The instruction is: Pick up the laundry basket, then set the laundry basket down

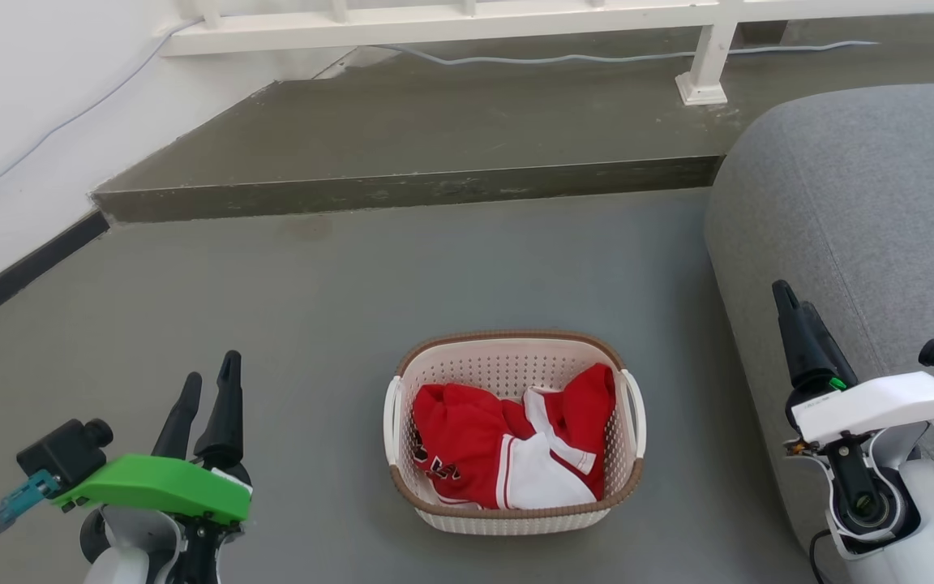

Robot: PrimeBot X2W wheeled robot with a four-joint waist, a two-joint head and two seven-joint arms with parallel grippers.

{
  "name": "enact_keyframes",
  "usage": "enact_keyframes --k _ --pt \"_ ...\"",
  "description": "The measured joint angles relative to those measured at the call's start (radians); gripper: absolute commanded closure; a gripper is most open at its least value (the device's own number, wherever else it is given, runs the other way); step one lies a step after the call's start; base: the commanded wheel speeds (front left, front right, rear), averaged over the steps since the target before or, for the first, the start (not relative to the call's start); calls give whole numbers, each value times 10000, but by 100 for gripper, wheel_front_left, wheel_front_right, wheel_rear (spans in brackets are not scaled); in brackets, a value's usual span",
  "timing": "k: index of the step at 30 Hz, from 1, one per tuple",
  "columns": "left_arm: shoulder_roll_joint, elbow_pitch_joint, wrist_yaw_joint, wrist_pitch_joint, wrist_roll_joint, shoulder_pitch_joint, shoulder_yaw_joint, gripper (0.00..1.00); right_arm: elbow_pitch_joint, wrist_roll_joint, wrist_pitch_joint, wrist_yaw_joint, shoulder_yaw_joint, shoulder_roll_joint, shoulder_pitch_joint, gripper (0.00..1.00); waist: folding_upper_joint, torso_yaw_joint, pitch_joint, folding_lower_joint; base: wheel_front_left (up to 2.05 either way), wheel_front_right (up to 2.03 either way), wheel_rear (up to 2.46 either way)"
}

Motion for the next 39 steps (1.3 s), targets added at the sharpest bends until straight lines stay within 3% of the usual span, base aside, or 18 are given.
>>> enact_keyframes --k 16,39 --pt "-127 -203 4 -491 1965 -151 -268 0 -48 -1772 -522 -211 366 36 -148 0 0 29 91 0 0 0 0" --pt "-245 -408 -2 -1147 4523 -299 -596 0 -21 -4335 -1189 -207 899 27 -338 0 0 37 53 0 0 0 0"
